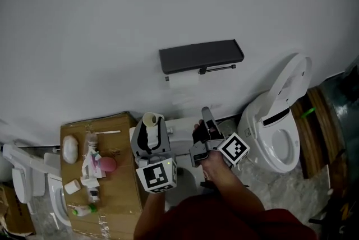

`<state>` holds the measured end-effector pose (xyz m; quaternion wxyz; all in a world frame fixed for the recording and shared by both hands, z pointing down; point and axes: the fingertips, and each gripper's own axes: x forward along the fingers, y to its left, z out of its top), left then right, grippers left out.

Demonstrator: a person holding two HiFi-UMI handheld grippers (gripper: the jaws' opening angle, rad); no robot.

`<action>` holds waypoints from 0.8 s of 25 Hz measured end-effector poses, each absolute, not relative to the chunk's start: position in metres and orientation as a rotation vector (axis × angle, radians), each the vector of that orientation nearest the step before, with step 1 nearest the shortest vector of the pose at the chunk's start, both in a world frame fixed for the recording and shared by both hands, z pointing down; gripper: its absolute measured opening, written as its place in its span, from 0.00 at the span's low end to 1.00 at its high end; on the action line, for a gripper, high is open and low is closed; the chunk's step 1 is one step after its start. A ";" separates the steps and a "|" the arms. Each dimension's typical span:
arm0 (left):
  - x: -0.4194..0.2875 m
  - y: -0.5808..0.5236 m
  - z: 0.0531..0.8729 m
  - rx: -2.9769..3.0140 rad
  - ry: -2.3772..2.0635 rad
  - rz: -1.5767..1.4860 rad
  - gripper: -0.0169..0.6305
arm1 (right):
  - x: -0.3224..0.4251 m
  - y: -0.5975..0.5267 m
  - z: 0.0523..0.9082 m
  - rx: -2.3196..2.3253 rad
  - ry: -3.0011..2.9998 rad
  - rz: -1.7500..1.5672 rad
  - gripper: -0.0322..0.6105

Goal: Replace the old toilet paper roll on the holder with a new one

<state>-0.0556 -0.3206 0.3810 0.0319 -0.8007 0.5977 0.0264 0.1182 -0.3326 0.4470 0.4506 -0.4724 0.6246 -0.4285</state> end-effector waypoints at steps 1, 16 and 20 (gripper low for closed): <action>-0.050 -0.319 0.380 -2.477 1.822 0.083 0.33 | 0.124 -0.329 0.446 -1.196 1.559 -1.036 0.08; 0.003 -0.297 0.380 -2.610 1.608 0.103 0.33 | 0.161 -0.282 0.403 -2.059 2.147 -0.120 0.08; 0.011 -0.289 0.380 -2.629 1.552 0.096 0.33 | 0.162 -0.274 0.400 -2.129 2.171 -0.002 0.08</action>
